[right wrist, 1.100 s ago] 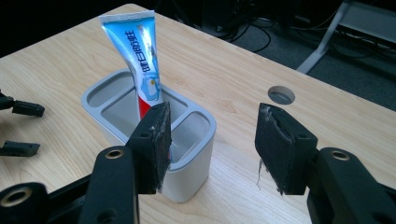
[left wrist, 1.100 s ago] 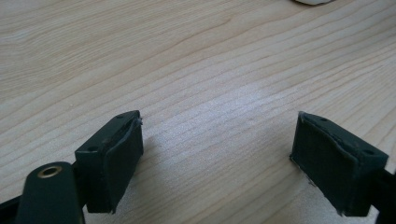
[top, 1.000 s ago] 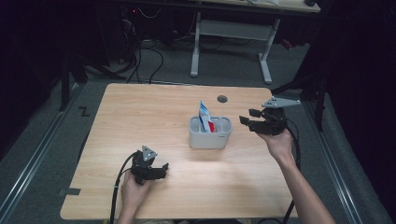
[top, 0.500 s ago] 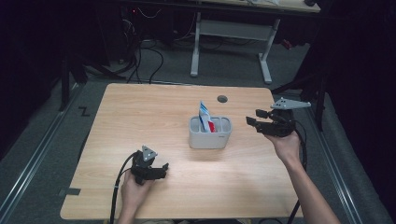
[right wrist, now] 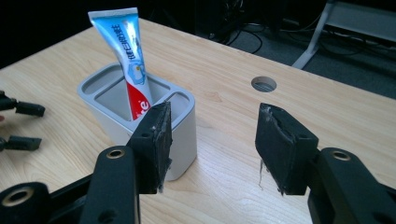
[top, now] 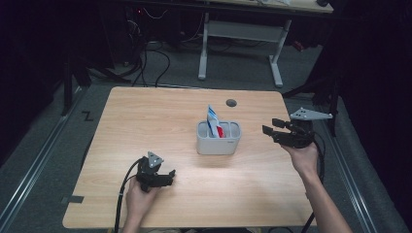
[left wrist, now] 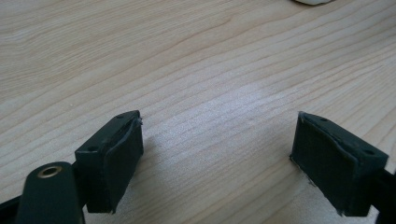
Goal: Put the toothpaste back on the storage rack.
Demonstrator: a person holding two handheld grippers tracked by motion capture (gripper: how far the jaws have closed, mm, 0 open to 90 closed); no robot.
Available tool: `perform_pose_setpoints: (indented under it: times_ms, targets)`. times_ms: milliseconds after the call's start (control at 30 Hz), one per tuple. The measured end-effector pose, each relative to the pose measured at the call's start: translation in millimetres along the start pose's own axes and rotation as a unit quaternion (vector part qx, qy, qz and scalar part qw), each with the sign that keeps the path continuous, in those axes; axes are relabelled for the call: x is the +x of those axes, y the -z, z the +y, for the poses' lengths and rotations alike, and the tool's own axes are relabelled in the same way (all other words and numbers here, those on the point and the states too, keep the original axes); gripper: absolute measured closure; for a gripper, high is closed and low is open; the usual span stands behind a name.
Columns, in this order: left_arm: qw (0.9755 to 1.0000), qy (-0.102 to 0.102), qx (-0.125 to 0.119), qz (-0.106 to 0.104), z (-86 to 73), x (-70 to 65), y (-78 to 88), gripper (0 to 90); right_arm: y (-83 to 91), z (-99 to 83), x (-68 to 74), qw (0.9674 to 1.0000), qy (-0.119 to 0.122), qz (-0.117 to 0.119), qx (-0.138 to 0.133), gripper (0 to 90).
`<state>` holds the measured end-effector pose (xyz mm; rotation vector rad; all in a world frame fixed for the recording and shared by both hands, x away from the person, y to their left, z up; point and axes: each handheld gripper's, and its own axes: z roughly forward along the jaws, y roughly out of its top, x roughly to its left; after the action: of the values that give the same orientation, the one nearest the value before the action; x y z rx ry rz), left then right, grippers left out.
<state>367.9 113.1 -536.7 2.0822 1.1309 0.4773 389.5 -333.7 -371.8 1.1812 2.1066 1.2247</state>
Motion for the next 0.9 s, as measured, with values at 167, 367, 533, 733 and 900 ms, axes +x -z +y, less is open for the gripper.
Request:
perform_pose_setpoints:
  times_ms: [167, 367, 533, 733, 900]
  targets:
    - [1.0, 0.0, 0.0, 0.0, 0.0, 0.0, 0.0, 17.0, -0.4, -6.5, -4.0, 0.9999, -0.013, -0.007, 0.003, 46.1]
    - [1.0, 0.0, 0.0, 0.0, 0.0, 0.0, 0.0, 17.0, -5.3, -15.9, -5.1, 0.9997, -0.015, -0.011, 0.012, 46.1]
    - [1.0, 0.0, 0.0, 0.0, 0.0, 0.0, 0.0, 17.0, -5.7, -23.0, -7.5, 0.9997, -0.021, -0.01, 0.011, 46.1]
    - [1.0, 0.0, 0.0, 0.0, 0.0, -0.1, 0.0, 17.0, -6.1, -38.7, -17.4, 0.9988, -0.048, -0.005, 0.006, 46.8]
    - [1.0, 0.001, 0.0, 0.0, 0.0, -0.1, 0.0, 17.0, -7.0, -46.1, -19.3, 0.9983, -0.058, -0.002, 0.008, 47.1]
